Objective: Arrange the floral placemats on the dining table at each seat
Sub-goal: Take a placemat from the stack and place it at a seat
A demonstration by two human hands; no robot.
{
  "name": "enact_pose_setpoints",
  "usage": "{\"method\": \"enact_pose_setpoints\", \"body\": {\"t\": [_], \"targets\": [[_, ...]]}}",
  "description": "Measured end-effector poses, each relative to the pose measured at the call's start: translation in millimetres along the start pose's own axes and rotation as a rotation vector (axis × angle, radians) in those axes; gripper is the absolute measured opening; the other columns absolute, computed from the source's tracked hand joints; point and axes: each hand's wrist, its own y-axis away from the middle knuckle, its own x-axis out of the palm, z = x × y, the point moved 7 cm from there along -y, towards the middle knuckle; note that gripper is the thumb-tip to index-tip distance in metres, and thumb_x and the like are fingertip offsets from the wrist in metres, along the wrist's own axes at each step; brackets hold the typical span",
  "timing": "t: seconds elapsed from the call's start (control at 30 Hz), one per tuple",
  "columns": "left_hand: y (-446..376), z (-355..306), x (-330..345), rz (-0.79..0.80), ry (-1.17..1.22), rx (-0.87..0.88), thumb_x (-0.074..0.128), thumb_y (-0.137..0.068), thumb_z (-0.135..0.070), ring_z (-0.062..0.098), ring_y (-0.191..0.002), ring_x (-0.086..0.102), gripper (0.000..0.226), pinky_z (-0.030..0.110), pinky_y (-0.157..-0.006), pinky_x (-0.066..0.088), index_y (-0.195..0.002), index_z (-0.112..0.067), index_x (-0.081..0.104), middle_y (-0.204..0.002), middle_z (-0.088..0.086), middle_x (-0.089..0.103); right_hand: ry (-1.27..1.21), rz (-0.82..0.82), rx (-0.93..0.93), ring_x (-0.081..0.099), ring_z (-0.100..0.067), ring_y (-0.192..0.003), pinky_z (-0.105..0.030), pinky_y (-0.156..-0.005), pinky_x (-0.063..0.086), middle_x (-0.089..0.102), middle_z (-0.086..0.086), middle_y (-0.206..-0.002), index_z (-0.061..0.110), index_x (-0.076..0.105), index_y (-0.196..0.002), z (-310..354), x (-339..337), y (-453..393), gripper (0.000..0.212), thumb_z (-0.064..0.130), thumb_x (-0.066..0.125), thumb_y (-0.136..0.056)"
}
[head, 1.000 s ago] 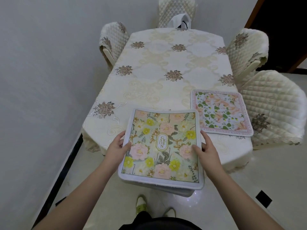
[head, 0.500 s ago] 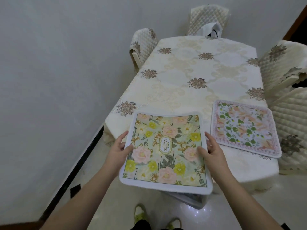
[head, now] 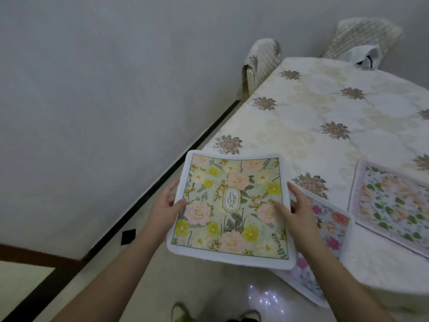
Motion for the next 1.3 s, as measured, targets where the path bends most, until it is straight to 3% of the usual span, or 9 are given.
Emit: {"method": "enact_pose_setpoints", "body": {"t": [0.2, 0.4, 0.63, 0.73, 0.9, 1.13, 1.3], "targets": [[-5.5, 23.7, -96.6, -0.075, 0.058, -0.045, 0.061, -0.098, -0.008, 0.026, -0.088, 0.076, 0.058, 0.057, -0.072, 0.061, -0.139, -0.046, 0.047, -0.112, -0.001, 0.075, 0.006, 0.071, 0.012, 0.074, -0.019, -0.080, -0.043, -0.064, 0.062, 0.069, -0.004, -0.112, 0.041, 0.036, -0.145, 19.6, 93.6, 8.1, 0.059, 0.020, 0.061, -0.096], [-5.0, 40.1, -187.1, -0.153, 0.019, -0.015, 0.062, -0.097, -0.013, 0.027, -0.090, 0.076, 0.056, 0.059, -0.076, 0.059, -0.132, -0.055, 0.049, -0.106, -0.004, 0.077, 0.032, 0.140, -0.032, 0.074, -0.018, -0.083, -0.048, -0.070, 0.062, 0.073, 0.001, -0.106, 0.043, 0.036, -0.144, 39.3, 179.8, 21.7, 0.057, 0.021, 0.059, -0.097], [-2.4, 41.7, -257.0, -0.189, 0.036, -0.021, 0.059, -0.098, -0.009, 0.020, -0.087, 0.076, 0.058, 0.055, -0.076, 0.061, -0.146, -0.037, 0.044, -0.107, -0.003, 0.075, 0.061, 0.176, -0.065, 0.073, -0.015, -0.089, -0.042, -0.070, 0.062, 0.069, 0.003, -0.116, 0.037, 0.035, -0.146, 54.5, 253.4, 35.9, 0.056, 0.018, 0.056, -0.098], [-7.5, 41.2, -270.3, -0.197, 0.045, -0.025, 0.059, -0.098, -0.008, 0.019, -0.086, 0.076, 0.058, 0.053, -0.074, 0.062, -0.147, -0.036, 0.043, -0.105, -0.005, 0.076, 0.055, 0.184, -0.074, 0.073, -0.014, -0.089, -0.041, -0.070, 0.062, 0.069, 0.005, -0.115, 0.035, 0.037, -0.146, 61.3, 268.0, 35.6, 0.054, 0.016, 0.055, -0.099], [-22.3, 36.4, -279.9, -0.208, 0.035, -0.004, 0.060, -0.098, -0.009, 0.018, -0.086, 0.076, 0.058, 0.051, -0.072, 0.062, -0.146, -0.038, 0.044, -0.104, -0.005, 0.076, 0.043, 0.197, -0.109, 0.073, -0.008, -0.085, -0.023, -0.059, 0.058, 0.069, 0.009, -0.109, 0.031, 0.041, -0.143, 72.7, 282.0, 23.9, 0.052, 0.011, 0.055, -0.098], [-68.8, 27.4, -272.0, -0.176, 0.000, -0.022, 0.060, -0.098, -0.012, 0.019, -0.088, 0.076, 0.057, 0.047, -0.067, 0.063, -0.145, -0.041, 0.044, -0.115, -0.003, 0.072, 0.013, 0.160, -0.046, 0.073, -0.014, -0.088, -0.035, -0.066, 0.062, 0.071, 0.004, -0.113, 0.036, 0.040, -0.143, 63.3, 284.8, -17.1, 0.053, 0.016, 0.058, -0.097], [-121.9, 6.6, -263.4, -0.163, -0.016, -0.010, 0.061, -0.098, -0.012, 0.021, -0.089, 0.076, 0.058, 0.053, -0.069, 0.062, -0.144, -0.042, 0.045, -0.118, -0.001, 0.072, 0.049, 0.143, -0.044, 0.074, -0.015, -0.086, -0.046, -0.073, 0.062, 0.072, 0.004, -0.113, 0.039, 0.038, -0.143, 66.0, 290.5, -70.5, 0.053, 0.021, 0.059, -0.097]]}}
